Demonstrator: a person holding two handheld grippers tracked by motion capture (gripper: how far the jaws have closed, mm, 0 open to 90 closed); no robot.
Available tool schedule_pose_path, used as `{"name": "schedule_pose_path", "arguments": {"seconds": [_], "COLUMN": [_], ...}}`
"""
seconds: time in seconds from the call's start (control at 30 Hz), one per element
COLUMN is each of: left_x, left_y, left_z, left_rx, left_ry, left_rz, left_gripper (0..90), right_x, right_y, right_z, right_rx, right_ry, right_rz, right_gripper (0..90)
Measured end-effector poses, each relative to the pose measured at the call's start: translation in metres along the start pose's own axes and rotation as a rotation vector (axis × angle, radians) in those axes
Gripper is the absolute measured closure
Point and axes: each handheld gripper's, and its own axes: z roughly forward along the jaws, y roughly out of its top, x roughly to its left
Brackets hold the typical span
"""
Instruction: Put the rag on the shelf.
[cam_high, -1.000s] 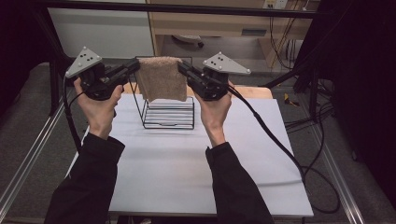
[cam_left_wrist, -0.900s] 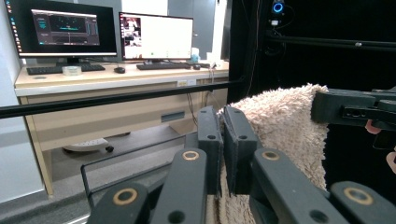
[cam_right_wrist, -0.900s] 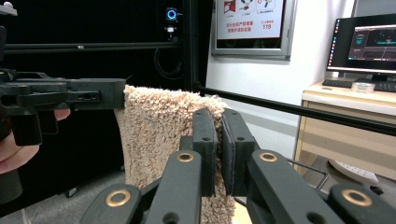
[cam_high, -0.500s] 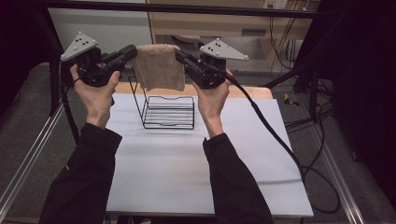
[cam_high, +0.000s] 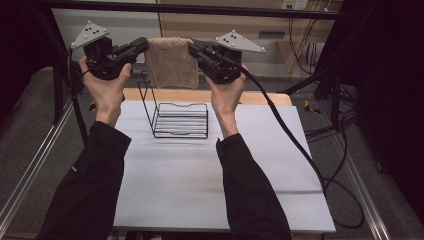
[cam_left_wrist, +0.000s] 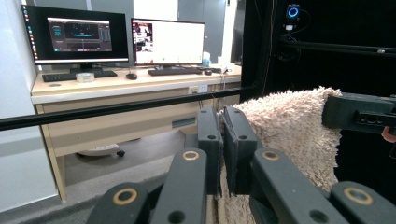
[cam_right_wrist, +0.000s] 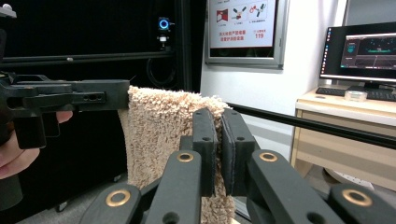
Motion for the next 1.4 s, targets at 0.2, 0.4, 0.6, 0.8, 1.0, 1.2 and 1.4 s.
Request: {"name": "schedule_pose_path", "arguments": {"seconds": [0.2,0.4,0.6,0.8,1.0,1.2,1.4], "left_x": [0.004,0.008,0.014,0.020,0.024,0.027,0.029], "left_y": [0.003,0.005,0.000,-0.005,-0.011,-0.020,-0.028], "left_z": [0.009,0.016,0.024,0.031,0.037,0.038,0.037], "left_rx": [0.003,-0.005,0.013,0.021,0.032,0.043,0.065], "left_ry": [0.008,0.015,0.022,0.030,0.036,0.037,0.039], "left_rz": [0.004,0.017,-0.001,-0.004,-0.001,-0.012,-0.005], "left_gripper": [85.7,85.7,85.7,85.7,85.7,85.7,85.7], "right_x": [-0.007,-0.015,-0.021,-0.027,-0.033,-0.033,-0.032], "right_y": [0.002,0.001,-0.002,-0.007,-0.011,-0.016,-0.024], "right_z": [0.007,0.016,0.026,0.036,0.043,0.046,0.048], "right_rx": [0.005,0.016,0.032,0.050,0.071,0.090,0.119], "right_ry": [-0.009,-0.016,-0.022,-0.024,-0.029,-0.024,-0.025], "right_rz": [0.000,0.008,0.012,0.018,0.018,0.018,0.017], "right_gripper": [85.5,85.4,85.4,85.3,85.2,85.1,85.1]}}
